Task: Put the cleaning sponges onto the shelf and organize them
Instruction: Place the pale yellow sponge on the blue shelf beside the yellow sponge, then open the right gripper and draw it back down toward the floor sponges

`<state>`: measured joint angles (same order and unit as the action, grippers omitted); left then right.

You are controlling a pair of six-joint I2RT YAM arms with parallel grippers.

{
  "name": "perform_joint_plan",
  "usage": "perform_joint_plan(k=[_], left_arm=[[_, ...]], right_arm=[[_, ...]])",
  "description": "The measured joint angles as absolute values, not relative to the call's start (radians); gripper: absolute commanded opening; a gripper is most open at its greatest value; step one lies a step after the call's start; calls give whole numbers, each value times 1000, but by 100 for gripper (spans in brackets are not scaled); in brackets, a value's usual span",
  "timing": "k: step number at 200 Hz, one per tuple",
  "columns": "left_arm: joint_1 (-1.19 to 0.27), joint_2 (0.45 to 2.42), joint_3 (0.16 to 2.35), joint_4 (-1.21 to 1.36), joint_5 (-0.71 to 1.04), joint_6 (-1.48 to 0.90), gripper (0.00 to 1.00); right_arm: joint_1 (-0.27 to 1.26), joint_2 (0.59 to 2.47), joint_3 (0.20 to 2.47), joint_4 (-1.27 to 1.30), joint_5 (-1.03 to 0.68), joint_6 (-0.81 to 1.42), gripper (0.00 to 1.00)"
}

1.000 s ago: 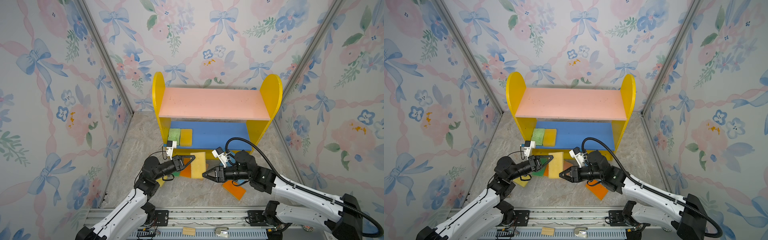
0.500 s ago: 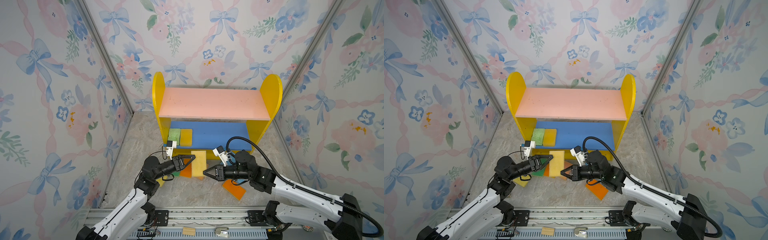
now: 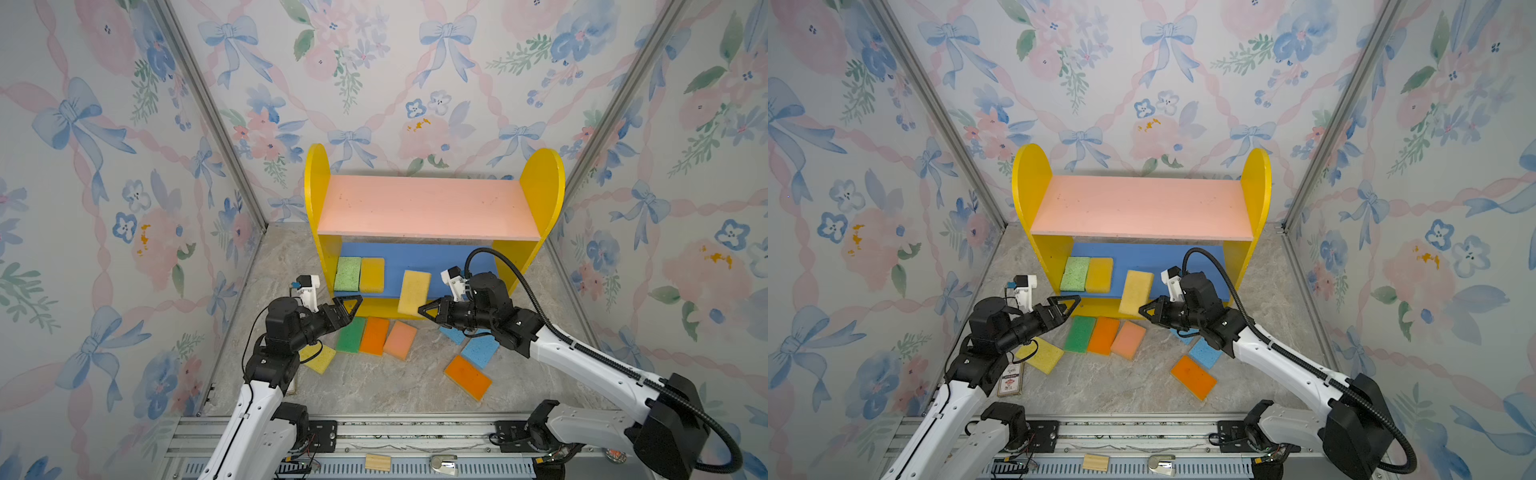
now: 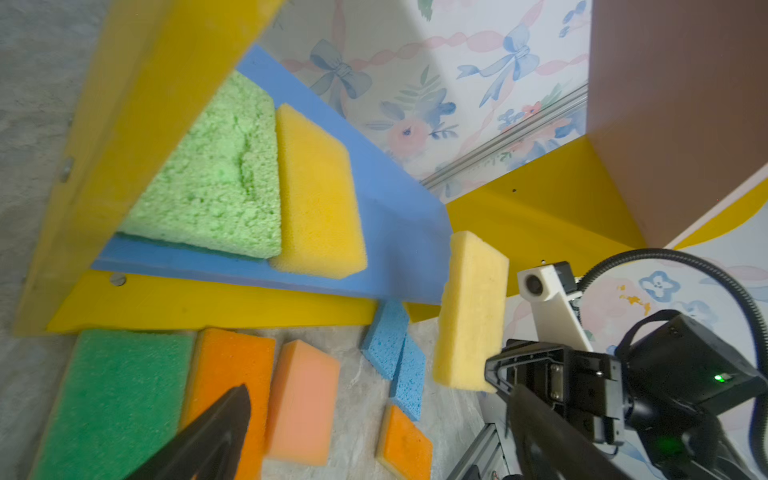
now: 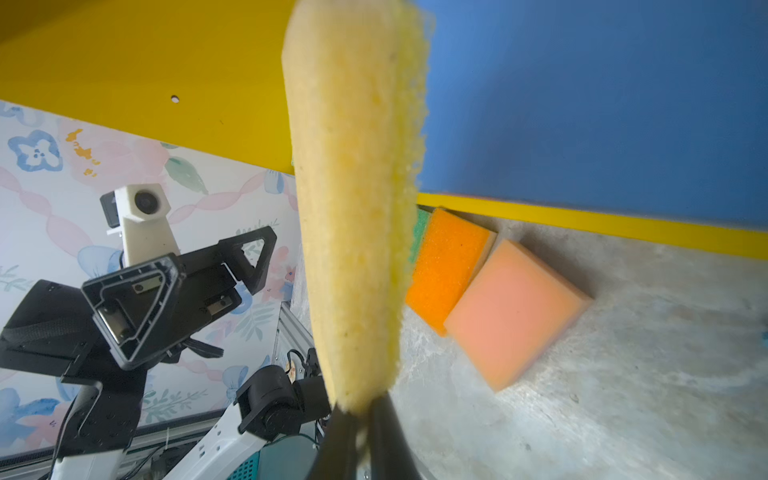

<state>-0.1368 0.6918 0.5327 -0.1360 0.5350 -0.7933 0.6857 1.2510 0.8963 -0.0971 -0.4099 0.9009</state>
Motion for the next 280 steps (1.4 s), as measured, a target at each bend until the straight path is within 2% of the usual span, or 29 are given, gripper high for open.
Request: perform_joint_plan(k=[84,156,174,200,234,280], left_arm=[[-24,719,535,-242,530,-580,98],[-24,727,535,-242,547,-559,98],[-24,727,535,-242,547,-559,98],[-24,727,535,-242,547,-557,98],[-24,725,535,-242,548,-557,98],[-24,723,535,-242,547,-557,98]], right_arm=[[630,1566,1147,-123,-463,821,10],[592,1631,1190,-166,-484,773,48],[590,1625,1190,-170,-464,772,51],[590,1613,1189,-174,-432,769,51],[590,1627,1201,-170,-422,776,42],[590,1704,1244,-112,-426,799,37]])
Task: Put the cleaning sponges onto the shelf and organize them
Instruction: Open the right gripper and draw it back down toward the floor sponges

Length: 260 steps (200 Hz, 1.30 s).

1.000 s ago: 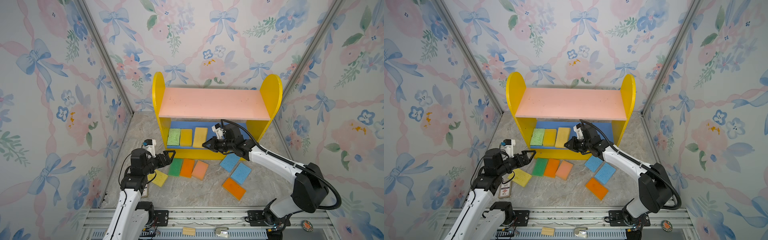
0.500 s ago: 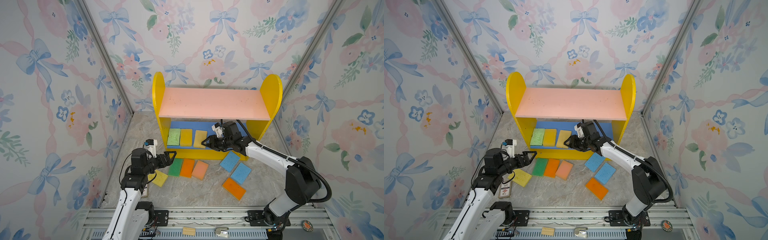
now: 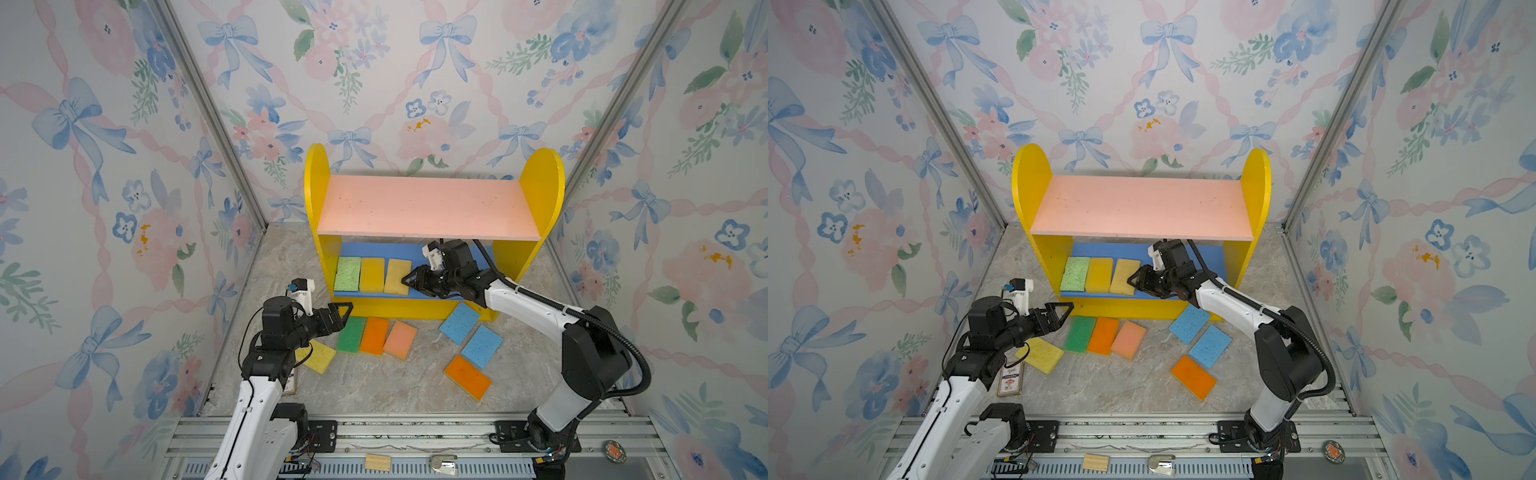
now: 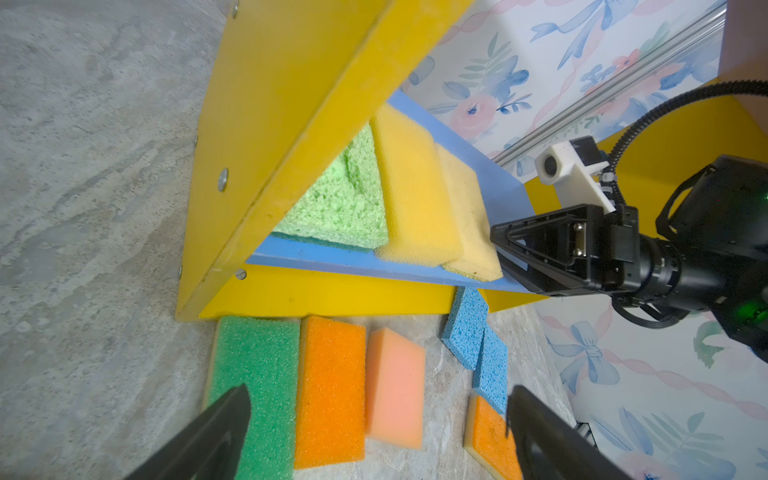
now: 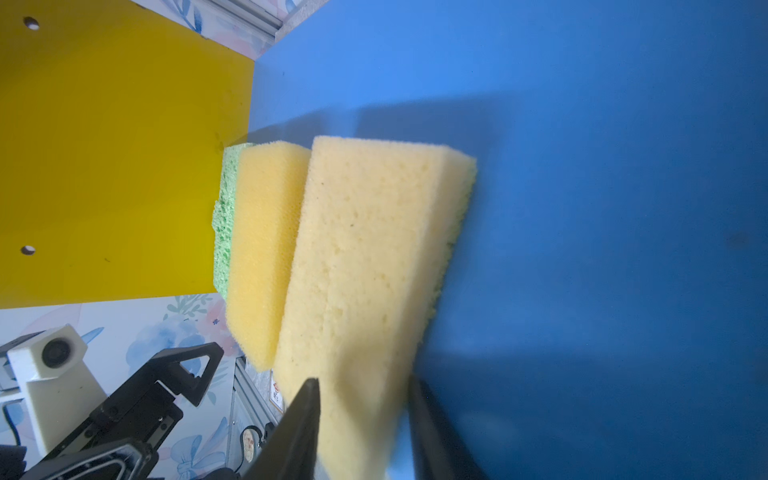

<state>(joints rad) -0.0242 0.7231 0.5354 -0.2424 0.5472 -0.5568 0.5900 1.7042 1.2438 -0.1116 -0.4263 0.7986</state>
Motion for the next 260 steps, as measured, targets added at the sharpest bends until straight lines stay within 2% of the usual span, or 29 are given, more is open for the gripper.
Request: perform_joint_plan(k=[30,45,78,138,205,230,260], left_arm=[[-24,723,535,-242,547,-557,98],[-25,723,535,-242,547,-557,98],[-25,723,535,-242,547,-557,98],[-25,723,535,-242,547,-557,98],[-27,723,535,-242,551,-556,98],[-46,723,535,-242,562,-555,98],[-94,732,535,-241,586,-549,98]], right_arm=[[591,1744,1278,-89,-435,803,38],[591,1755,1287,-78,-442,802,47],[591,1755,1301,-87,-446,789,58],[591,1717,1306,-162,-409,749,68],[638,1432,1139,-340,-279,710,93],[727,1275,1015,-410,-196,717,96],[844,1121,796,-364,-142,812,95]])
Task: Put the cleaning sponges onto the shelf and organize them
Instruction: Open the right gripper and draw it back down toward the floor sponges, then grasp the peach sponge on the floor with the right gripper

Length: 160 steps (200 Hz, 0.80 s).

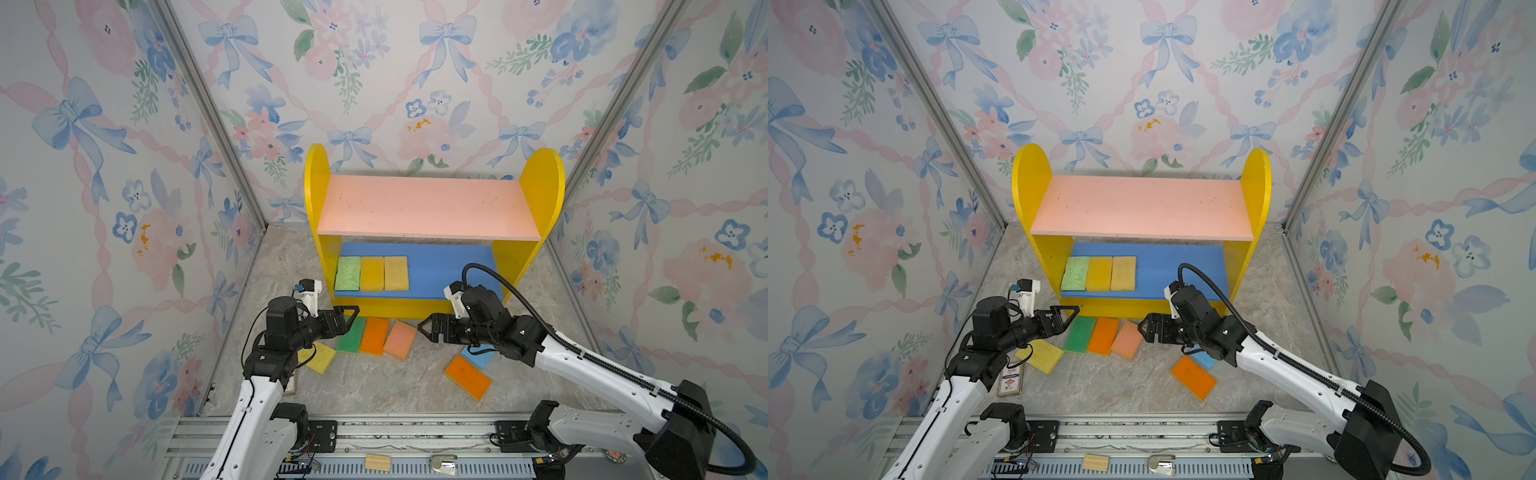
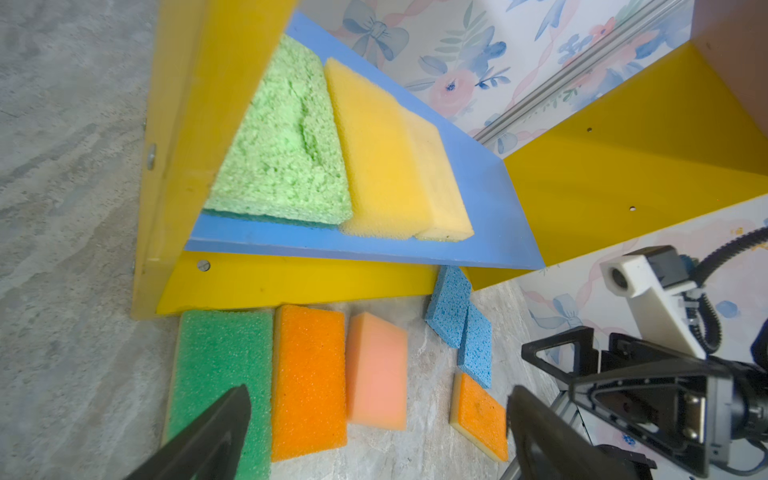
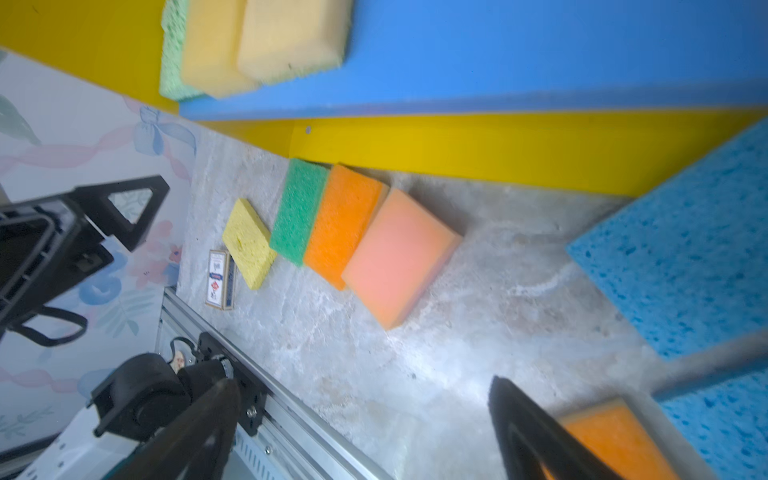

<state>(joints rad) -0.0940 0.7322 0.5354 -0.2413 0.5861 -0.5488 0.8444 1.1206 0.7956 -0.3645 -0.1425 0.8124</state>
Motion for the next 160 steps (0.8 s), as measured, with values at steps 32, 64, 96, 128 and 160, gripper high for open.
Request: perform_joint_plan(k=[32,64,96,128,160], left_arm=[[-134,779,535,-242,606,-548,98],[-167,783,535,-242,612,-545,98],[-176,783,535,-242,611,-545,98],[-177,783,535,-242,611,-545,98],[-177,783,535,-242,611,-545,98]], right_arm=[[920,1177,644,-234,-114,932,86],[927,1328,626,-63,-115,1008,75],[925,1459,642,41,-115,1050,62],[923,1538,668,95,-115,1068,51],[915,1593,686,146,-116,1080,40]])
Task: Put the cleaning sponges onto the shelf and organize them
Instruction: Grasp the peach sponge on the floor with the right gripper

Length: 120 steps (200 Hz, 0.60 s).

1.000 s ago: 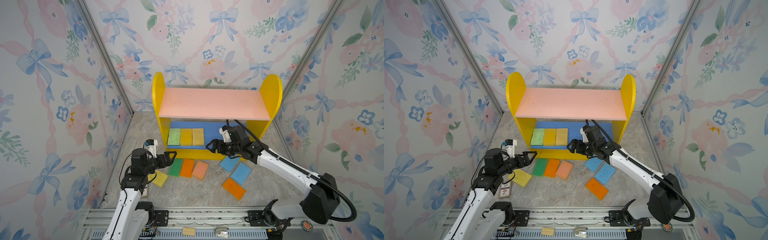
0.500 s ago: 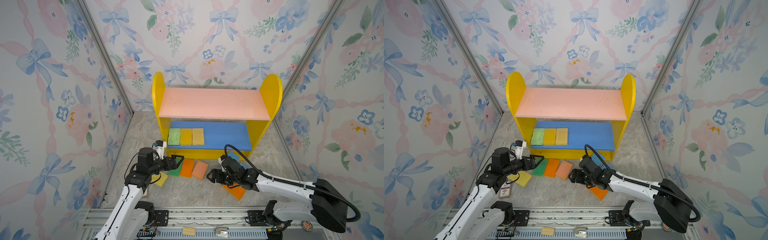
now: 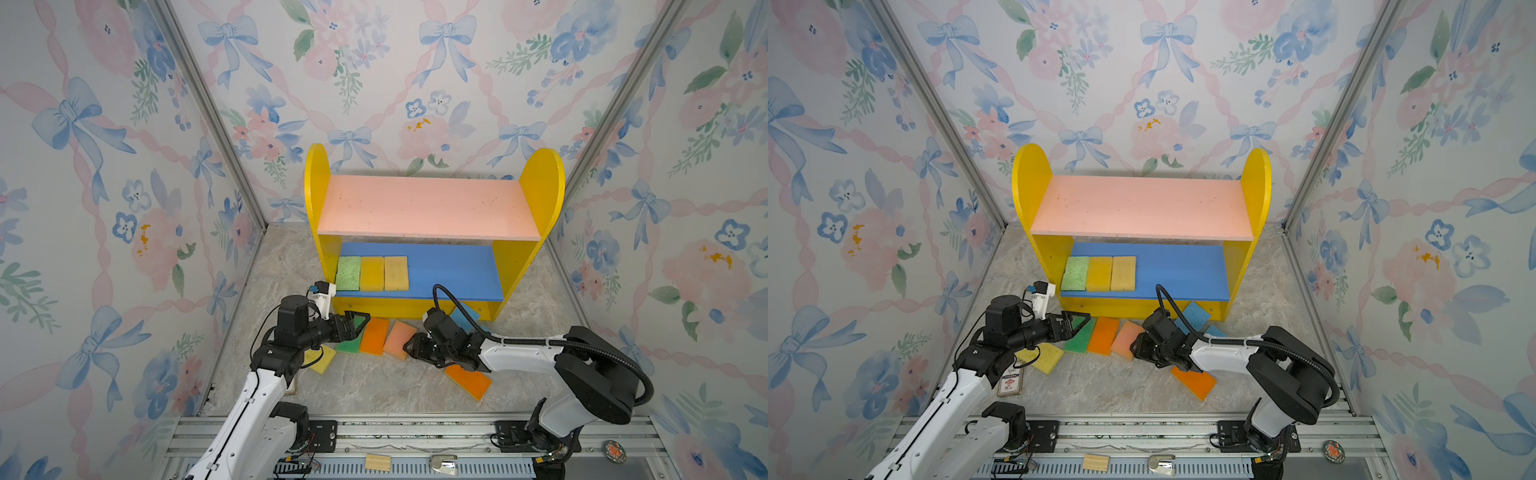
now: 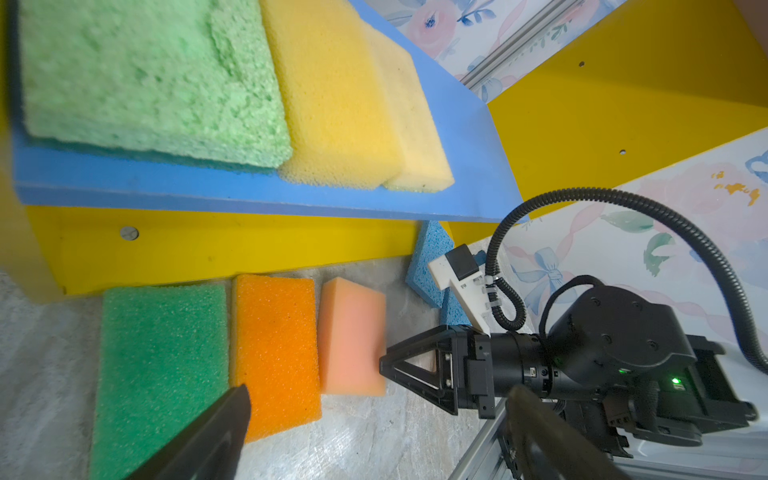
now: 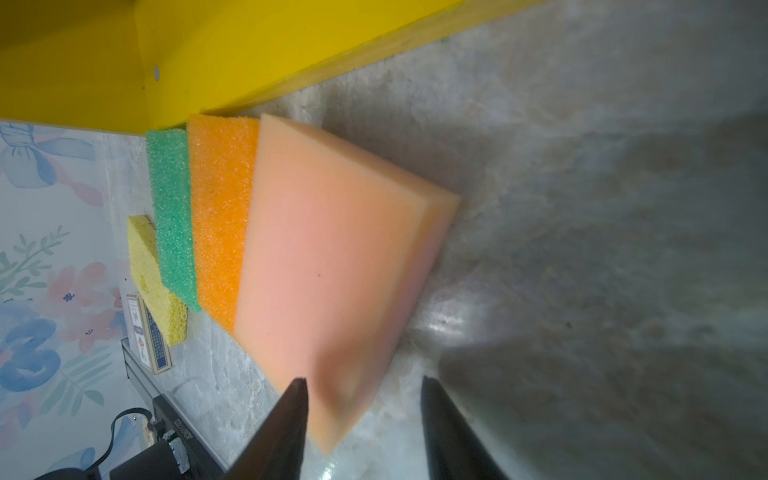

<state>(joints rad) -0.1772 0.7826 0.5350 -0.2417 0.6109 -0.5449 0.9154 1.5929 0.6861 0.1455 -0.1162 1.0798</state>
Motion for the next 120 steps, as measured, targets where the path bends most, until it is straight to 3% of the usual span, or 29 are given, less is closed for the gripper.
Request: perform_joint_plan(k=[47,120], left_arm=[[-184,783,535,-242,611,-545,98],[-280,869,522,-216,664,-585,98]], right_arm=[[912,1622,688,196,-120,1092,19],[911,1568,691,157,-124,1060,9]])
